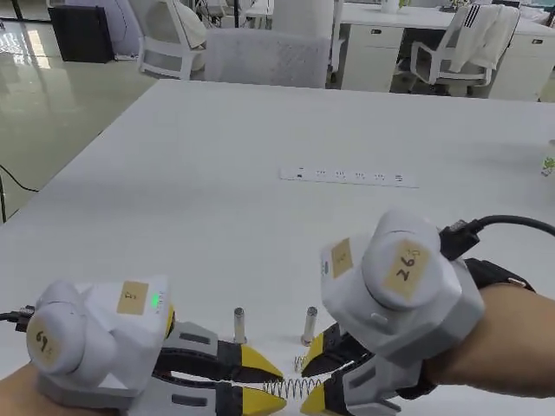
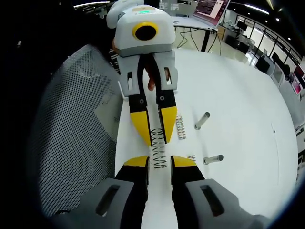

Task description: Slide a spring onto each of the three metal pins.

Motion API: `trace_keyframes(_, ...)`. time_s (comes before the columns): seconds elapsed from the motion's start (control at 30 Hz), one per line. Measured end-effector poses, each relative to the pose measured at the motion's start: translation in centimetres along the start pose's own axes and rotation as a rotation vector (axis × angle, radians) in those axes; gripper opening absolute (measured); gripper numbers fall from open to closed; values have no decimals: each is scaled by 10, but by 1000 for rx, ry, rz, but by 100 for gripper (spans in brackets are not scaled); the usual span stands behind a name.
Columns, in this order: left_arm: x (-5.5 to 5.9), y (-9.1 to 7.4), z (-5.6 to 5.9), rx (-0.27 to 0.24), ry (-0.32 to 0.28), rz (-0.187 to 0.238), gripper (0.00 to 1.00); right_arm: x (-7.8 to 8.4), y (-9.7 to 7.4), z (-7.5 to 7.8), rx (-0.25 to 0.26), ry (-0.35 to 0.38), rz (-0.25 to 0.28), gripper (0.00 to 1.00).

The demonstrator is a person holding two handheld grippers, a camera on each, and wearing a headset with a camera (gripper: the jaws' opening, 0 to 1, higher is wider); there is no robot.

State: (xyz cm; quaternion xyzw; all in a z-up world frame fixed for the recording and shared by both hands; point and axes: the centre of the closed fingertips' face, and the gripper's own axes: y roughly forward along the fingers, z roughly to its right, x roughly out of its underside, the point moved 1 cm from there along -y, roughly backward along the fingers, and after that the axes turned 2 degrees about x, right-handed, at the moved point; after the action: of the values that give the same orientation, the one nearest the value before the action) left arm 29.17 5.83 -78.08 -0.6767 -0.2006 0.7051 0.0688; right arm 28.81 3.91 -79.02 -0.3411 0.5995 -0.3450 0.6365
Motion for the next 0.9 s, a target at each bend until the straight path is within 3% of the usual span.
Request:
trace_keyframes(0.33, -10, -1, 1, -4, 1, 40, 3, 7, 4, -4, -11, 41, 4, 15)
trace_keyframes(0.5, -12, 0, 4, 5, 6, 45, 3, 4, 2, -3, 1, 41, 21, 9)
trace_keyframes(0.9, -12, -2, 3, -7, 11, 49, 3, -7, -10, -2, 23, 58, 47, 8)
